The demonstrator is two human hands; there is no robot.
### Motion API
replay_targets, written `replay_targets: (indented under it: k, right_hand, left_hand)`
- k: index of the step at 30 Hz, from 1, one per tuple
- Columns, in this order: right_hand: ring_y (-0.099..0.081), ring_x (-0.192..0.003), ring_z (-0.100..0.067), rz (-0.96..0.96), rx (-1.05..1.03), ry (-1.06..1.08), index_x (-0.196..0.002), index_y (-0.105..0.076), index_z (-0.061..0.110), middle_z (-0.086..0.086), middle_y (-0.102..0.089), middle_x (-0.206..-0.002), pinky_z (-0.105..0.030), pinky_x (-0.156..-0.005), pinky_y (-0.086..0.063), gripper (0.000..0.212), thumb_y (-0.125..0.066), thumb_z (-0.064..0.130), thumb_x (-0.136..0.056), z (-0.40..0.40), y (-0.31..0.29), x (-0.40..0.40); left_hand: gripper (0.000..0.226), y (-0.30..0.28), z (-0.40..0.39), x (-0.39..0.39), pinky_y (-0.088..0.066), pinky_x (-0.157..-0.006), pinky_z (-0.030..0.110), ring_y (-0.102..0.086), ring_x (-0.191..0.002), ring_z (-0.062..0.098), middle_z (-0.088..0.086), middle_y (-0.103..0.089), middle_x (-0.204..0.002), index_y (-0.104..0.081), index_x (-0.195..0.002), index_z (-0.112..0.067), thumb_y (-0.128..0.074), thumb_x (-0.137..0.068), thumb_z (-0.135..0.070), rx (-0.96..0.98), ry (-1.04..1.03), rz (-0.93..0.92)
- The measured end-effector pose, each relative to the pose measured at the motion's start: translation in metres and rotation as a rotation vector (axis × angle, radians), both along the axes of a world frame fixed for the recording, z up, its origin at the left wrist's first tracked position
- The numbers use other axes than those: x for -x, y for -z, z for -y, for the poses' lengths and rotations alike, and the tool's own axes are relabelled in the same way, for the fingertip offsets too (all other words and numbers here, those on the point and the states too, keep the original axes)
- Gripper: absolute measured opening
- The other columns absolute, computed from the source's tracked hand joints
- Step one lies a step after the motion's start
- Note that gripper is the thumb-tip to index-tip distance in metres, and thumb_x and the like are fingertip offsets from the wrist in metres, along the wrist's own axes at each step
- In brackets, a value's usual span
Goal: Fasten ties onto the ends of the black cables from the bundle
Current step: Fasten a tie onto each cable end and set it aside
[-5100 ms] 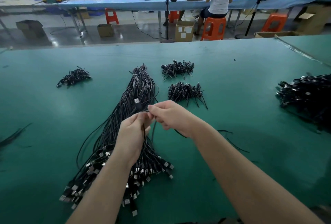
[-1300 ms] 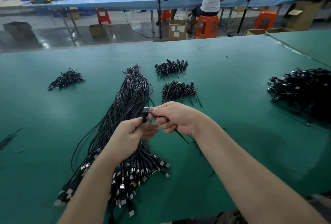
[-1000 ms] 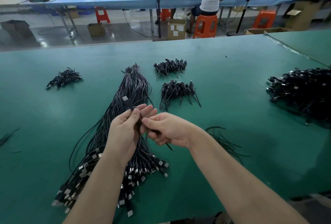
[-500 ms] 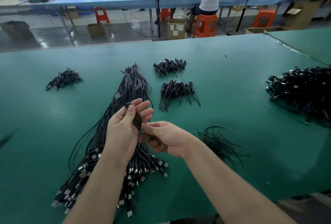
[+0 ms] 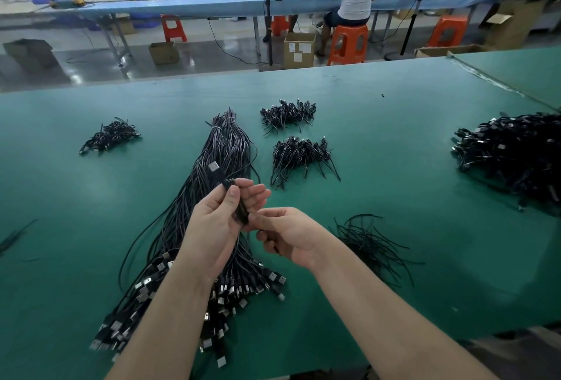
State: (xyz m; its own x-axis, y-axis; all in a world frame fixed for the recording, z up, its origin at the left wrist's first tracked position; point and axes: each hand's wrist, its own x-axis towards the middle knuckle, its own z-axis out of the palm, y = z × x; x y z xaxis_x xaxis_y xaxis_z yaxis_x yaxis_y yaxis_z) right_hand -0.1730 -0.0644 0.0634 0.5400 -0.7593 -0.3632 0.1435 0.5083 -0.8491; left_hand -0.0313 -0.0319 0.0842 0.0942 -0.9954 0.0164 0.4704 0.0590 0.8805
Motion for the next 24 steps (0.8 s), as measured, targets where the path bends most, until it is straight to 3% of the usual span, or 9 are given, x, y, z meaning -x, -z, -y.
replay_targets:
  k: [12, 24]
  right_hand:
    - [-0.065, -0.067, -0.008, -0.241, 0.230, -0.028, -0.099, -0.077, 0.013, -0.002, -0.076, -0.085, -0.020, -0.059, -0.047, 0.018, -0.082, 0.021, -0.083, 0.007, -0.013, 0.012]
    - [-0.067, -0.069, -0.007, -0.279, 0.239, -0.157, -0.084, -0.078, 0.019, 0.000, -0.075, -0.082, -0.021, -0.061, -0.047, 0.007, -0.084, 0.022, -0.081, 0.004, -0.005, 0.013]
  left_hand:
    - [0.028, 0.006, -0.005, -0.007, -0.055, -0.095, 0.035, -0.062, -0.124, 0.034, 0.010, -0.072, -0.087, -0.075, -0.092, -0.012, -0.047, -0.098, -0.013, 0.028, 0.104, -0.199]
    - [0.029, 0.007, -0.011, -0.026, -0.056, -0.094, 0.040, -0.059, -0.126, 0.040, 0.023, -0.073, -0.105, -0.072, -0.095, -0.006, -0.044, -0.100, -0.010, -0.064, 0.261, -0.138]
